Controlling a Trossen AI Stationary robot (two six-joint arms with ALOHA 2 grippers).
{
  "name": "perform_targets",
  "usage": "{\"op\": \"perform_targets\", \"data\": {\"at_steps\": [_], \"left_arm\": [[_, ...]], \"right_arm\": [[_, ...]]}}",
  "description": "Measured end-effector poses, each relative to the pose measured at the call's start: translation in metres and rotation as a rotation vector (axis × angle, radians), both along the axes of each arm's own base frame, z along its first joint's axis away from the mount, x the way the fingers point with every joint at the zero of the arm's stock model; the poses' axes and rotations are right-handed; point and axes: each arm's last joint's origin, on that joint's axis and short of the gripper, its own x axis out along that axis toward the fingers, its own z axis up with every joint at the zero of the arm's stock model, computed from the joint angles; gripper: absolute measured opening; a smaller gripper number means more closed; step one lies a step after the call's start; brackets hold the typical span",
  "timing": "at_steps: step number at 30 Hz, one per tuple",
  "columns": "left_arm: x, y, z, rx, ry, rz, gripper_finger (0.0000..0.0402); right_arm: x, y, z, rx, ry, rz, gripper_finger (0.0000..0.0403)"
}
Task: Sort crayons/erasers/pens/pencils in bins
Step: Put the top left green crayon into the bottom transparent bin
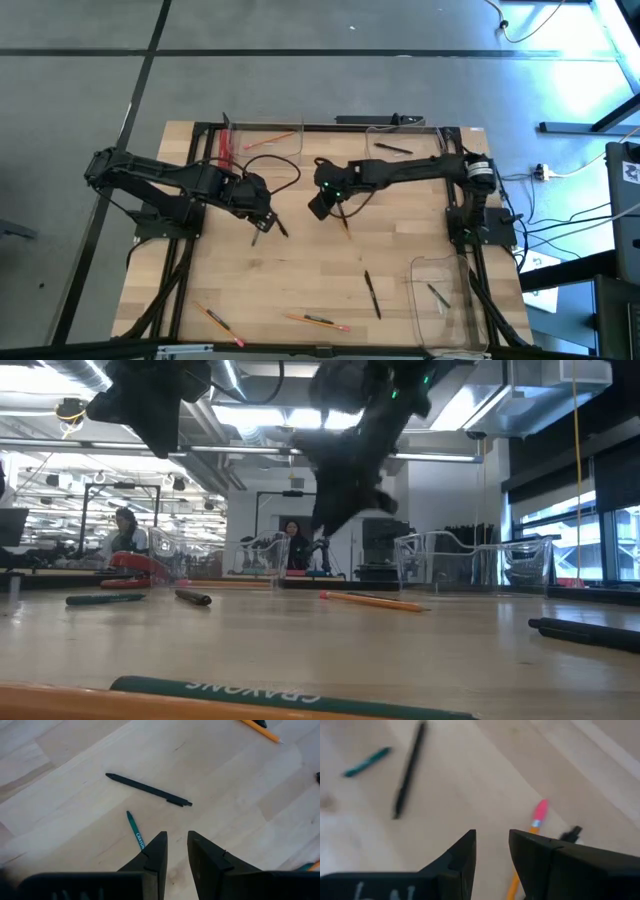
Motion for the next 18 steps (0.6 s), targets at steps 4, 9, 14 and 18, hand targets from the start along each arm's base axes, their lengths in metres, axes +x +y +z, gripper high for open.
{"op": "perform_targets", "data": {"at_steps": [4, 9, 14, 18], "left_arm": [[0.000, 0.000, 0.000, -0.003, -0.002, 0.012, 0.0069], [0.000, 0.001, 0.000, -0.015, -0.011, 0.073, 0.0069], [-0.002, -0.002, -0.008, -0.037, 0.008, 0.129, 0.0069], [-0.003, -0.006, -0.016, -0.087, 0.019, 0.161, 0.0069]], "right_arm": [[0.003, -0.011, -0.016, -0.006, 0.042, -0.006, 0.0120], [0.002, -0.018, -0.020, -0.021, 0.057, 0.005, 0.0120], [0.002, -0.021, -0.020, -0.053, 0.065, 0.045, 0.0120], [0.002, -0.020, -0.020, -0.044, 0.065, 0.080, 0.0120]]}}
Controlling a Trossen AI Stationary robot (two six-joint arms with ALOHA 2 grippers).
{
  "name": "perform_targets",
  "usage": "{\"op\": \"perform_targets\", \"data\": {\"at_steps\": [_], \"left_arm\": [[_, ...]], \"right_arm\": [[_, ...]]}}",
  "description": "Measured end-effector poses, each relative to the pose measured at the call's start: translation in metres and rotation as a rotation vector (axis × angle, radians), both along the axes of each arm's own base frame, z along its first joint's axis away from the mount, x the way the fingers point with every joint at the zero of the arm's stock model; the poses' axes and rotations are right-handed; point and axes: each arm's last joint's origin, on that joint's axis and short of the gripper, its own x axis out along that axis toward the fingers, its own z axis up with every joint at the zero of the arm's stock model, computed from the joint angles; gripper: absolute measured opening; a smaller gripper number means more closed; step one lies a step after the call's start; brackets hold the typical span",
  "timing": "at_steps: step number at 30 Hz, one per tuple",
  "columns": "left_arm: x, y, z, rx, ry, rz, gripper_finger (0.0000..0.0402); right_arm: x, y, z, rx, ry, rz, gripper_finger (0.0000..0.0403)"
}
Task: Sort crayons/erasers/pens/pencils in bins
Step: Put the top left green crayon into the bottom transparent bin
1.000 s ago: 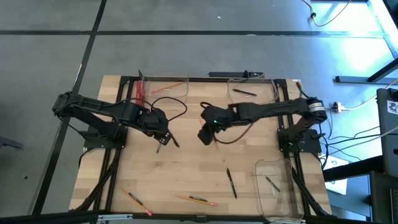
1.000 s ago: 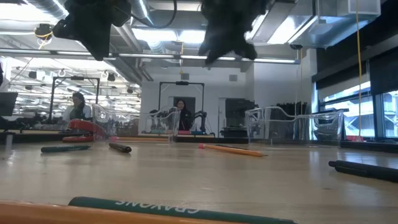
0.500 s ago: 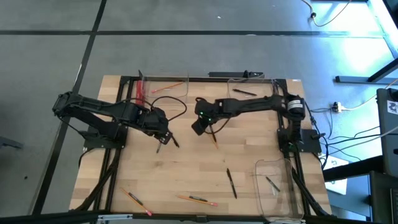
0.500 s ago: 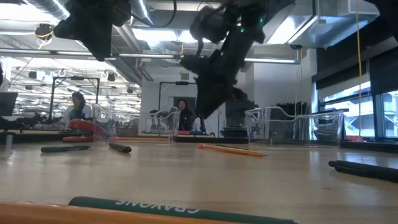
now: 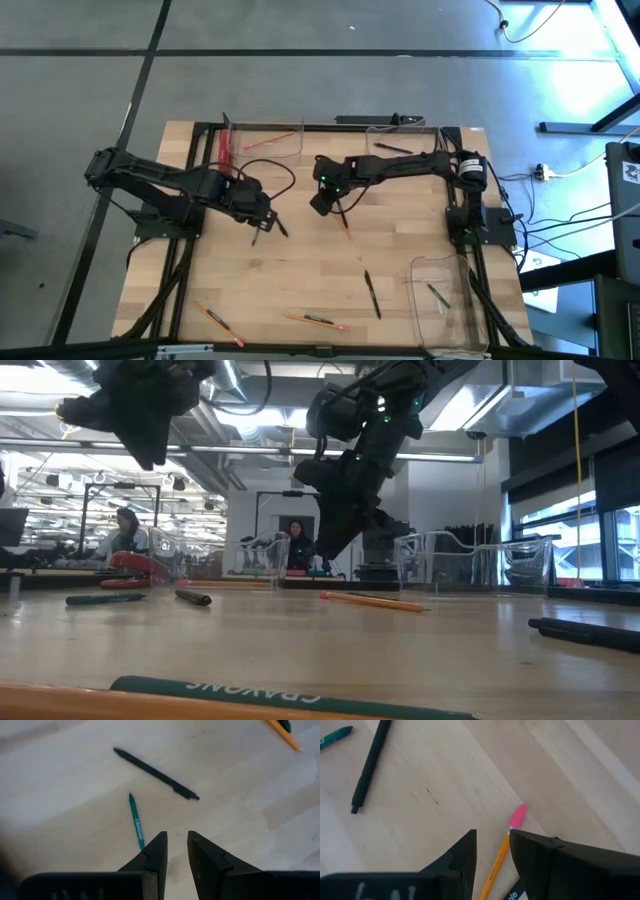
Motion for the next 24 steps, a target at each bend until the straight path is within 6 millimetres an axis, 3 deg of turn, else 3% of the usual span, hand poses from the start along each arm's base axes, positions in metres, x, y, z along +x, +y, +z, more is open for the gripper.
{"op": "perform_targets", "data": {"at_steps": [8, 16, 24], "left_arm": [[0.000, -0.005, -0.033, -0.090, -0.002, -0.012, 0.0069], [-0.008, -0.004, -0.069, -0.094, 0.023, 0.014, 0.0069], [-0.016, -0.008, -0.092, -0.046, 0.033, -0.023, 0.0069]], "right_arm": [[0.000, 0.002, 0.000, 0.041, -0.007, 0.085, 0.0120], [0.000, 0.004, 0.000, 0.066, -0.012, 0.179, 0.0120], [0.000, 0.005, 0.000, 0.101, -0.019, 0.196, 0.0120]]}}
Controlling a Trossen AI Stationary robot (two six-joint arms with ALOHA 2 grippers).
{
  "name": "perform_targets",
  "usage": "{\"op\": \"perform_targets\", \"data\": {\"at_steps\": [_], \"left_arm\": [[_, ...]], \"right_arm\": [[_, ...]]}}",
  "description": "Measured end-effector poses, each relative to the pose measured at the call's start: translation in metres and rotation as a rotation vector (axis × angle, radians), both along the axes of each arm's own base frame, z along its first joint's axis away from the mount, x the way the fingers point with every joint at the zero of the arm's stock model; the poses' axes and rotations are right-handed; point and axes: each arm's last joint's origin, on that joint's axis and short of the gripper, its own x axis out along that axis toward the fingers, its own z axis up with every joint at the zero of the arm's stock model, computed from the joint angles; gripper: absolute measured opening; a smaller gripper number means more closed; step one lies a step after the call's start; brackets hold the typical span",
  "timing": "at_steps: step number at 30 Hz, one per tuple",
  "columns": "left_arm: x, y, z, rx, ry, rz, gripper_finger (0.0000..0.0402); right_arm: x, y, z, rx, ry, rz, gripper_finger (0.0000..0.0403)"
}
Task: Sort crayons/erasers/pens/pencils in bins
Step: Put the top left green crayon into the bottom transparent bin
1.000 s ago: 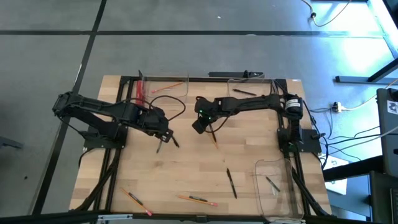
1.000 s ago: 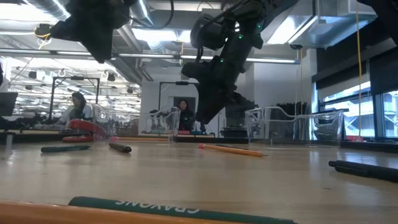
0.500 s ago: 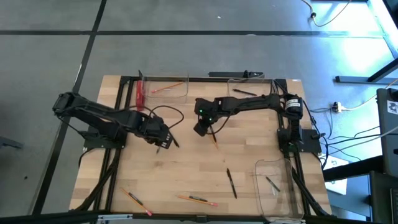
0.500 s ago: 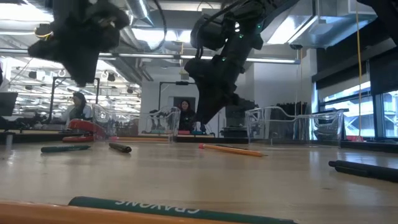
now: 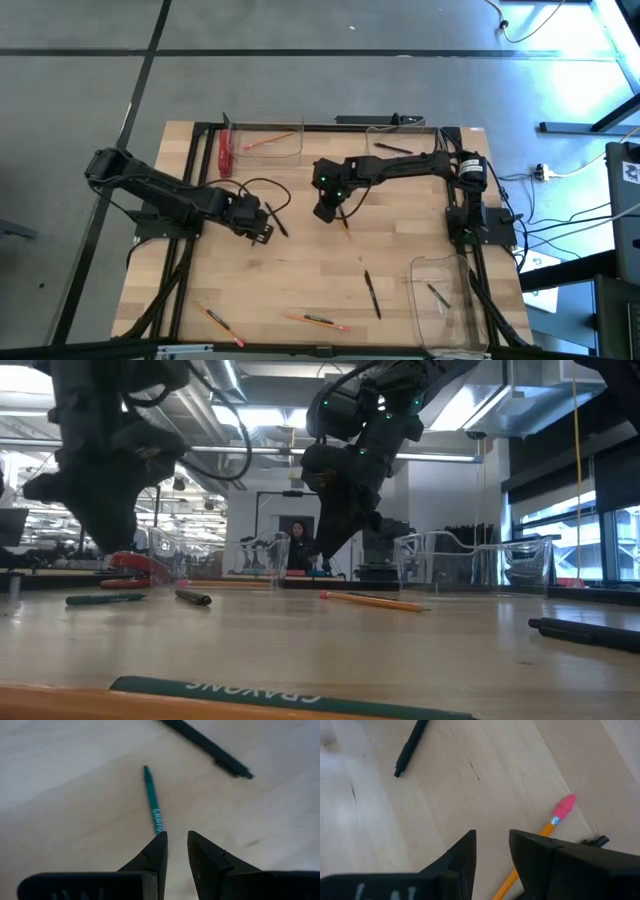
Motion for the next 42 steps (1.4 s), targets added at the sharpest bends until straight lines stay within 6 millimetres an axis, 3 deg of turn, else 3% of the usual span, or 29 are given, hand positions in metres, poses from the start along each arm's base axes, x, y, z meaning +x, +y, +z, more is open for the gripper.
{"op": "perform_targets", "data": {"at_steps": [14, 42], "left_arm": [[0.005, -0.024, -0.031, 0.085, 0.093, -0.114, 0.0069], [0.014, -0.027, -0.053, 0.163, 0.155, -0.140, 0.0057]], "right_arm": [[0.000, 0.000, 0.000, 0.016, 0.005, -0.028, 0.0120], [0.000, 0.000, 0.000, 0.029, 0.007, -0.049, 0.0120]]}}
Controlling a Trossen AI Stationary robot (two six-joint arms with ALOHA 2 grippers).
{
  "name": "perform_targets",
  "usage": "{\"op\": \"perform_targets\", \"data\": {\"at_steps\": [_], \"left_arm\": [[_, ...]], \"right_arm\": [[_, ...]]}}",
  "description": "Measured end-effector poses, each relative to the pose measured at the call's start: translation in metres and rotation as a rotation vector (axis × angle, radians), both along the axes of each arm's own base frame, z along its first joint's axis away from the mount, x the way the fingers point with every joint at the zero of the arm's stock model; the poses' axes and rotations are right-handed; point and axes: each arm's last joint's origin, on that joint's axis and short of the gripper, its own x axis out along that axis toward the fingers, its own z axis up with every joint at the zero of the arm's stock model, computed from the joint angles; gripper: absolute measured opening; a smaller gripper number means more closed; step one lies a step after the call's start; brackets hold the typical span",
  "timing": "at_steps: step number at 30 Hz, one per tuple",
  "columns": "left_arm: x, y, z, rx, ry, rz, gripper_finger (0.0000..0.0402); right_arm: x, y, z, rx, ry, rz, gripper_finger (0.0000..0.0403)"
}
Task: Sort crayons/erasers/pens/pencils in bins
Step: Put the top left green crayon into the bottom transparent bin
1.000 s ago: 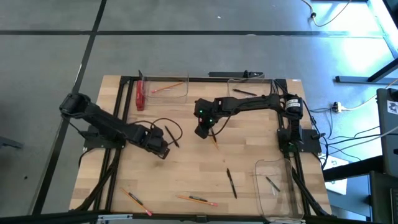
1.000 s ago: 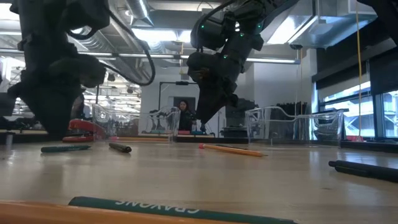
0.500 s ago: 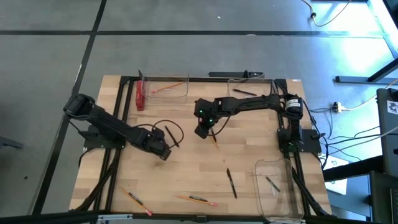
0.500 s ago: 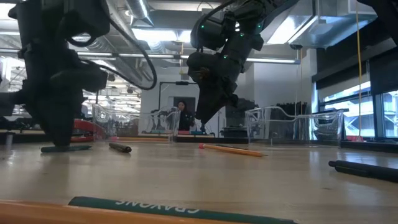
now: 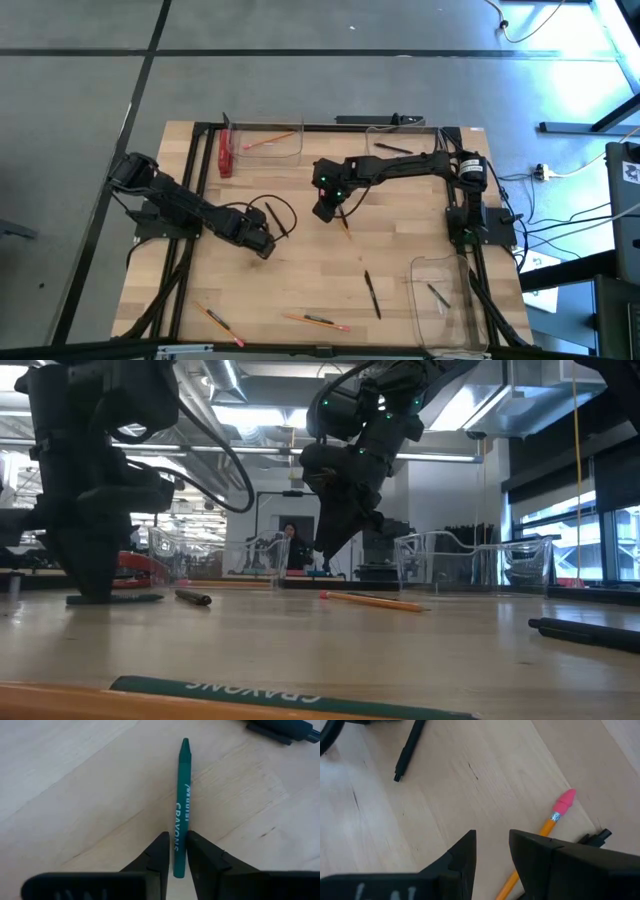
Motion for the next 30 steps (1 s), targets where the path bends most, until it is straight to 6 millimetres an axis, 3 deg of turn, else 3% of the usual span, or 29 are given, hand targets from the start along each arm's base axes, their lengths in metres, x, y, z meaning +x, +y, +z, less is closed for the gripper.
{"op": "perform_targets", "data": {"at_steps": [6, 14, 30], "left_arm": [[-0.001, 0.000, 0.000, 0.016, 0.004, -0.002, 0.0008], [-0.002, 0.001, 0.002, 0.012, -0.007, 0.000, 0.0003], [-0.012, 0.008, 0.045, 0.045, -0.225, -0.026, 0.0001]], "right_arm": [[0.000, 0.001, 0.000, 0.026, -0.007, 0.028, 0.0120], [0.000, 0.004, 0.004, 0.076, -0.040, 0.128, 0.0120], [-0.011, 0.007, 0.063, -0.081, -0.276, 0.325, 0.0120]]}}
